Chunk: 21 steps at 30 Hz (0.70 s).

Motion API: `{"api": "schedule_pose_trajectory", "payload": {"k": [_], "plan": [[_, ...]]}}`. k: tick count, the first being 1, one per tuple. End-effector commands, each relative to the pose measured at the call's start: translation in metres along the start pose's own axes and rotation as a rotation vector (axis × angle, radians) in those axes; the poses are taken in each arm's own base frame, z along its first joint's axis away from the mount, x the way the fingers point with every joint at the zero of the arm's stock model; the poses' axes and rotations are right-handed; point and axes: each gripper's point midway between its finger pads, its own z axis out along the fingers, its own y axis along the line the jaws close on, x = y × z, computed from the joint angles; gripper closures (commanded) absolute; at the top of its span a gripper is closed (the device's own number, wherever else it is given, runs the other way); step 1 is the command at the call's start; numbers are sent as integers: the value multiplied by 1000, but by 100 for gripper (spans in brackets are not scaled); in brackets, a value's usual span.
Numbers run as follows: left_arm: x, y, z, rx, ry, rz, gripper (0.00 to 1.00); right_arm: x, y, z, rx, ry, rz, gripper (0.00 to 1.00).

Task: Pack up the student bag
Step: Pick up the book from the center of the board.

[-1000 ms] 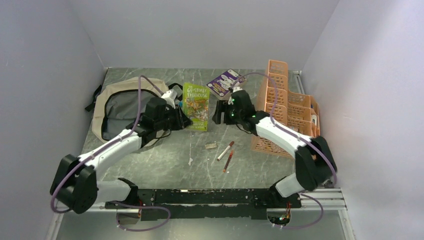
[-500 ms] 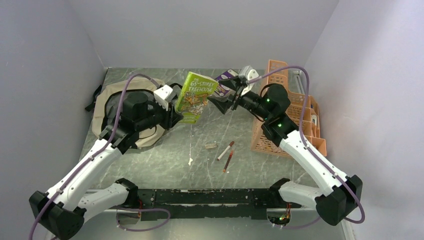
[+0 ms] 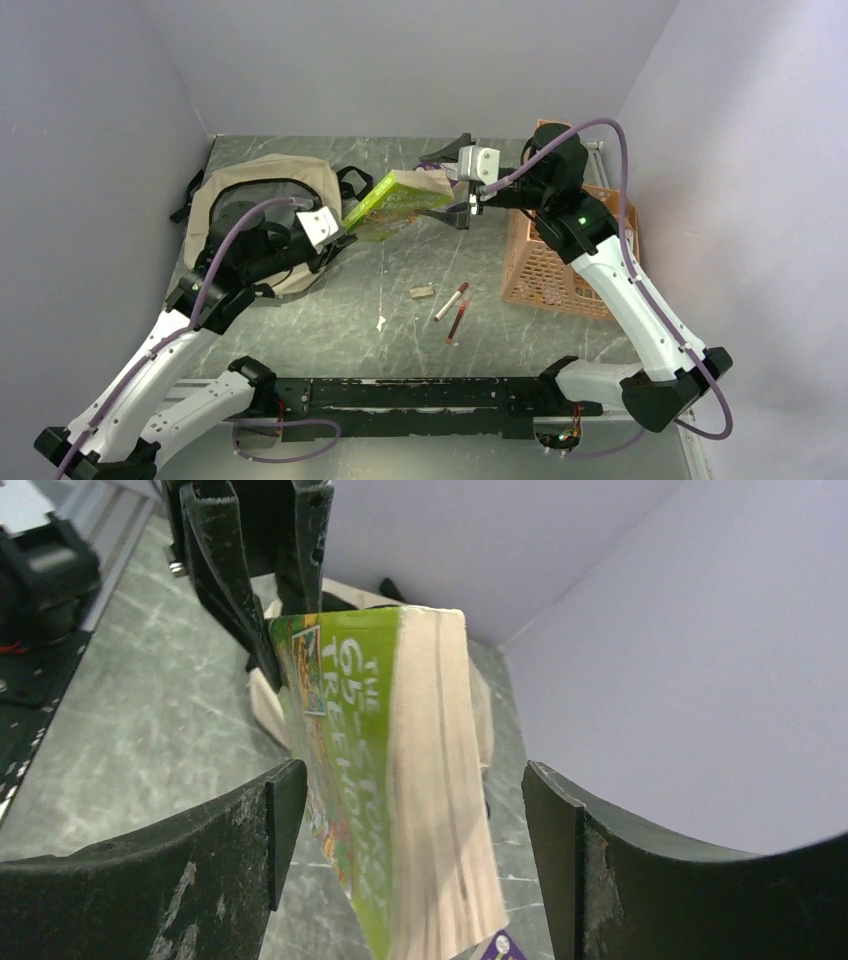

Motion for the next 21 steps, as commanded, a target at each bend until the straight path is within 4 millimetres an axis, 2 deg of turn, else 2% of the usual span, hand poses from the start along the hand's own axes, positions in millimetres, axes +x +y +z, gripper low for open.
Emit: {"api": "schedule_pose_trajectory", "payload": {"k": [1,6,12,16,21], "plan": [[-18,-11,-7,89,-75,227,95,9,27,1,-143,18,55,17],[-14,-16,-5,131,-52,275,95,15,36,8,-173,20,110,17],[-18,-17,-3,142,-68,314,95,39,63,20,-282,63,210,26],[-19,-15,-2,138,-67,328,95,54,73,25,-313,98,255,40],[-19,-12,-1,114,-68,327,95,57,75,26,-320,94,254,67]]}}
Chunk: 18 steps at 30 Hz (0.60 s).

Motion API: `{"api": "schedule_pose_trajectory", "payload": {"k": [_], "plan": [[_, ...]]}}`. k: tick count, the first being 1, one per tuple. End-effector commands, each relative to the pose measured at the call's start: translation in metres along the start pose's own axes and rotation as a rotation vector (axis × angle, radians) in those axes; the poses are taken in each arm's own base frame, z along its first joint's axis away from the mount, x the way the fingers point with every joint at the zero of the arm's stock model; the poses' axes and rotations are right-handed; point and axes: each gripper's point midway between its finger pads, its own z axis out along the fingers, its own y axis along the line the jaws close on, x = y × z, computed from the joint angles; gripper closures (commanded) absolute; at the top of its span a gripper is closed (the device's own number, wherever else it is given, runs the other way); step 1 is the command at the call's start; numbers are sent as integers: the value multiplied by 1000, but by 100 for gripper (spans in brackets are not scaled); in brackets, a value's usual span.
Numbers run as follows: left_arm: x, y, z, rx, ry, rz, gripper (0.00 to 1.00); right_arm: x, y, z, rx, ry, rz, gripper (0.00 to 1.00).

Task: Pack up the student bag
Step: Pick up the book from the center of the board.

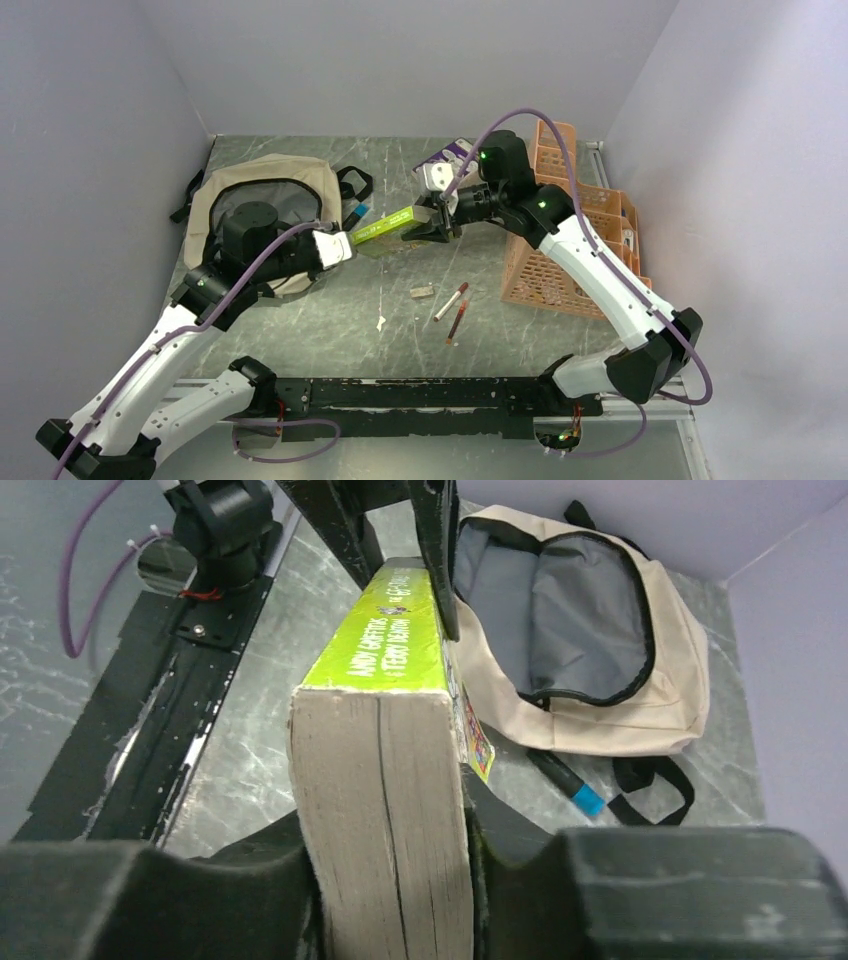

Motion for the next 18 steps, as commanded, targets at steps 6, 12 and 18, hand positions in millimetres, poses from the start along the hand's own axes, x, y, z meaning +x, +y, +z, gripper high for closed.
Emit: {"api": "schedule_pose_trajectory", "payload": {"k": [6,12,18], "plan": [[-50,18,-12,-122,-221,89,66,-14,9,-6,-2,-48,-71,100],[-69,11,-24,-144,-359,28,3,-32,24,-24,18,-94,-230,100],[-100,-6,-35,-69,-539,-19,2,-70,43,-42,30,-213,-343,100]]}}
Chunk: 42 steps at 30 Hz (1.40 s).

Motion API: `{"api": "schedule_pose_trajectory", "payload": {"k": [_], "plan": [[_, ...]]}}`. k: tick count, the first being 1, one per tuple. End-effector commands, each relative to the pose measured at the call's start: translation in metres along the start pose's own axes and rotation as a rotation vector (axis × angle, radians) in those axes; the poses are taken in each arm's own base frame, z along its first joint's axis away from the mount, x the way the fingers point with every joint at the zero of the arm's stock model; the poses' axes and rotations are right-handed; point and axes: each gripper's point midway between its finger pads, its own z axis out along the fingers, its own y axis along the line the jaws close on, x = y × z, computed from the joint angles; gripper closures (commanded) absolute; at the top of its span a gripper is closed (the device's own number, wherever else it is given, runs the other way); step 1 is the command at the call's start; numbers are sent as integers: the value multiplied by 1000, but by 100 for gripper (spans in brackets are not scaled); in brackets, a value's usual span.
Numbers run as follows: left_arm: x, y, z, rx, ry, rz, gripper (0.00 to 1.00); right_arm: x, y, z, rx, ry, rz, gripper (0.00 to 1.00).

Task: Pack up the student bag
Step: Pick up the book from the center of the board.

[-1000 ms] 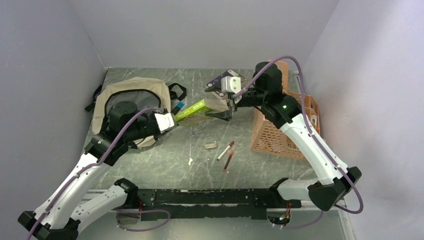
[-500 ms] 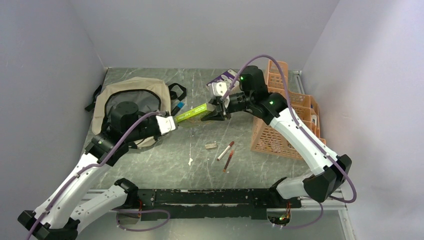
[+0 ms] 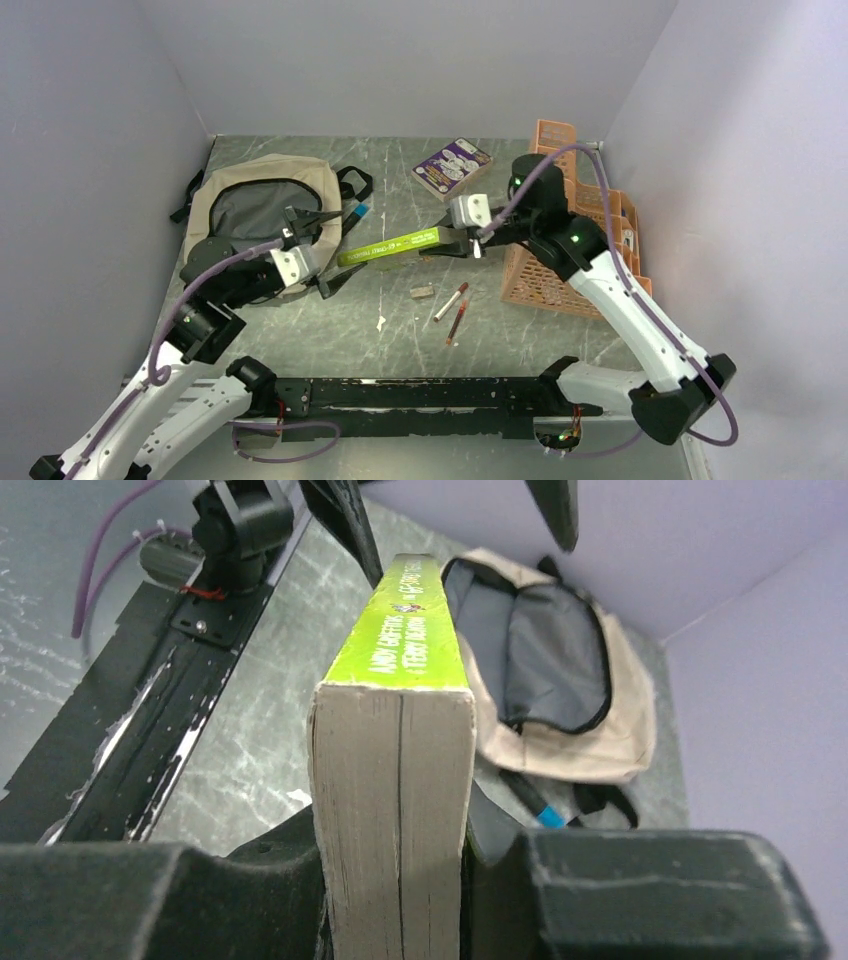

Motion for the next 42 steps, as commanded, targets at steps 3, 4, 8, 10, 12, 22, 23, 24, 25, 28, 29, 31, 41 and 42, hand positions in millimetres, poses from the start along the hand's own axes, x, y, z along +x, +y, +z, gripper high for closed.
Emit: {"api": "schedule_pose_trajectory", "payload": {"k": [3,4,8,10,12,22,23,24,25,28,29,31,41,42], "plan": [[-56,-25,1,137,-283,-59,2,-83,2,-21,51,-234,-216,100],[-64,-28,0,151,-322,-56,2,-91,5,-23,55,-263,-229,100],[-82,-26,-7,128,-428,-80,2,-111,17,-29,28,-349,-261,100],[-88,-25,-10,116,-466,-90,3,-117,19,-30,17,-367,-264,100],[-95,-28,-12,134,-497,-103,8,-121,19,-31,11,-381,-258,100],[-93,-41,-13,211,-507,-105,33,-124,13,-26,6,-438,-212,100],[-93,-41,-12,215,-506,-108,31,-123,12,-25,5,-438,-207,100],[-92,-41,-11,215,-501,-113,30,-122,10,-24,5,-438,-201,100],[-90,-41,-10,217,-493,-115,30,-122,10,-23,1,-441,-198,100],[-84,-41,-6,225,-463,-122,31,-121,9,-21,-1,-445,-191,100],[-83,-42,-5,231,-457,-125,32,-121,8,-21,1,-447,-191,100],[-80,-44,-3,241,-453,-132,35,-122,8,-20,-2,-453,-191,100],[-76,-49,-1,268,-440,-143,54,-118,7,-13,-24,-453,-173,100],[-75,-49,-1,269,-439,-144,52,-117,7,-13,-21,-453,-171,100]]}}
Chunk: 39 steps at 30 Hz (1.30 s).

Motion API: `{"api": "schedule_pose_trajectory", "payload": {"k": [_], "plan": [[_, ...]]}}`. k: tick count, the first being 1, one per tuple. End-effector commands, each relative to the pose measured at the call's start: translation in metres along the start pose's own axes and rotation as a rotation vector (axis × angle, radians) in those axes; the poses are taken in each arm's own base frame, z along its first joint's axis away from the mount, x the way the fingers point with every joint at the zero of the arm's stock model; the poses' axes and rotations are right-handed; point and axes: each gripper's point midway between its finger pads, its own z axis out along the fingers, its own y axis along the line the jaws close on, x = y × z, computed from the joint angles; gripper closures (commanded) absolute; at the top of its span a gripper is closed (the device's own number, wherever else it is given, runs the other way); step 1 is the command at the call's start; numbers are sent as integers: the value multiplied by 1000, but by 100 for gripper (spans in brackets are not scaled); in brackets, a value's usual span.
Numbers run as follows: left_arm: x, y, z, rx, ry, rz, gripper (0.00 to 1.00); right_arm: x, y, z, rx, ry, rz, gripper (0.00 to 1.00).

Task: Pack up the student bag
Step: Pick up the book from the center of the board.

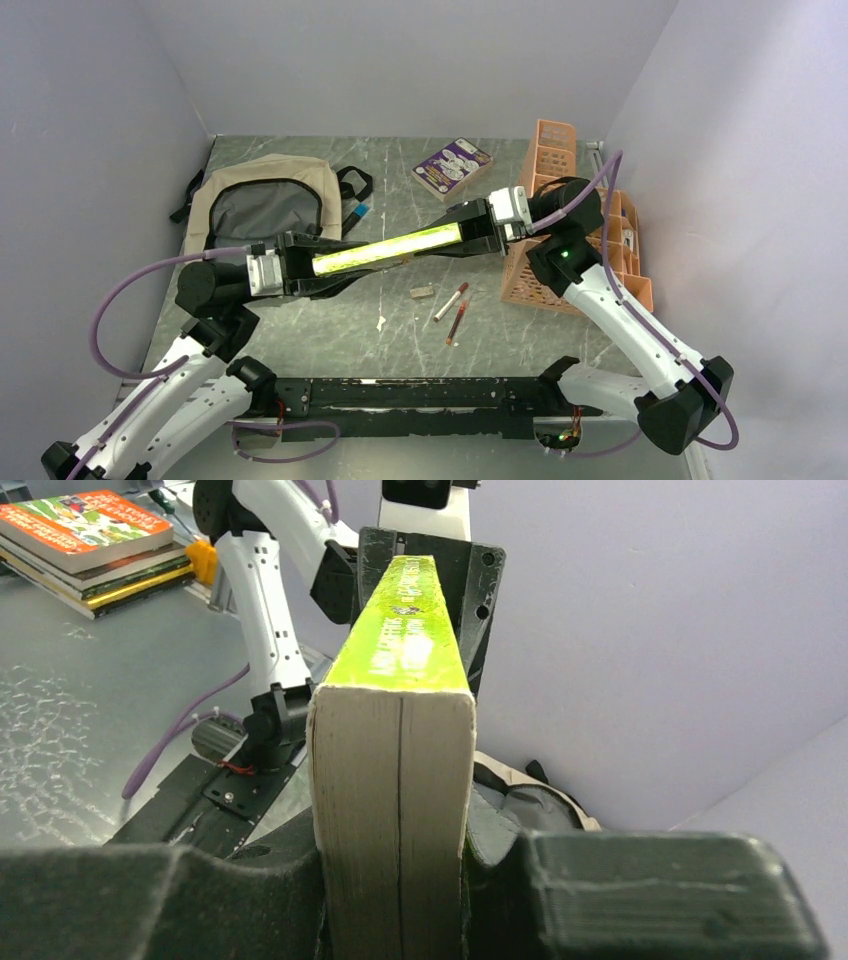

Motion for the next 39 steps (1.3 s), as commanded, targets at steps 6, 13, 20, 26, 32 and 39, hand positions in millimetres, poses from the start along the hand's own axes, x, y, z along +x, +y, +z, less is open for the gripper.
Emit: {"api": "schedule_pose_trajectory", "payload": {"k": [6,13,20,26,32,39], "plan": [[1,-9,2,54,-5,11,51,-14,-6,4,11,-31,-75,100],[5,-9,2,53,3,6,72,-13,-7,4,19,-30,-74,100],[2,-11,2,68,1,20,95,-8,-11,3,41,-11,-67,93],[5,11,3,-58,30,-21,95,3,-25,-5,158,64,-57,36],[27,69,-14,-430,118,-156,95,4,-54,-29,459,89,-56,33],[49,133,-48,-889,234,-321,95,17,-91,-71,830,98,5,30]]}}
